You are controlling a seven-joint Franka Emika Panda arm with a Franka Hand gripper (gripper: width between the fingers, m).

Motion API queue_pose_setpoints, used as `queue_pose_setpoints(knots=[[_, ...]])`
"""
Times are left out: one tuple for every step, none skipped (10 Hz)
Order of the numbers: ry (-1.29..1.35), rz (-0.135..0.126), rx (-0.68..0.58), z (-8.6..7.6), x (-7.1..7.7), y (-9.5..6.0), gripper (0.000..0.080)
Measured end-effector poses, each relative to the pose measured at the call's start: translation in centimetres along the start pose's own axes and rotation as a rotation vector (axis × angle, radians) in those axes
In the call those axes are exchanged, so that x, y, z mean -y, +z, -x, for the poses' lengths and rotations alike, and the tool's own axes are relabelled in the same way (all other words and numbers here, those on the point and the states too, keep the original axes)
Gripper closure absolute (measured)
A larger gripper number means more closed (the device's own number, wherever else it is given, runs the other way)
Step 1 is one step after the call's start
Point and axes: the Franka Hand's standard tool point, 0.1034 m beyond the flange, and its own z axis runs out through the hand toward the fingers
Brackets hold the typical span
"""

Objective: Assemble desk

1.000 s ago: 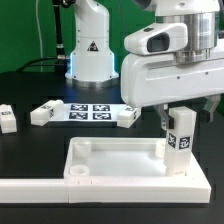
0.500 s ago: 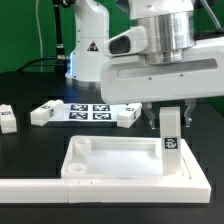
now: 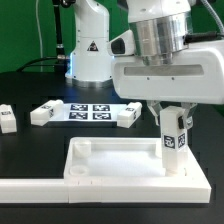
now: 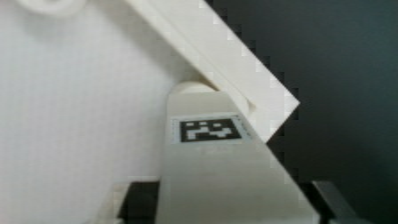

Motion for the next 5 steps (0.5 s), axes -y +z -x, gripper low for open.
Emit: queue_pose_setpoints(knots=[[0.084,-0.002,0.002,0.13,0.04,0.04,0.0504],[0.109,-0.001,0.003,0.19,0.01,0.04,0.0504],[0.143,-0.001,0.004,0.25,0.03,0.06,0.0504],[0.209,-0.002,0.006,0.33,0.06,0.08,0.0504],[0.256,-0.002,0.007,0.38,0.08,0.09,0.0504]])
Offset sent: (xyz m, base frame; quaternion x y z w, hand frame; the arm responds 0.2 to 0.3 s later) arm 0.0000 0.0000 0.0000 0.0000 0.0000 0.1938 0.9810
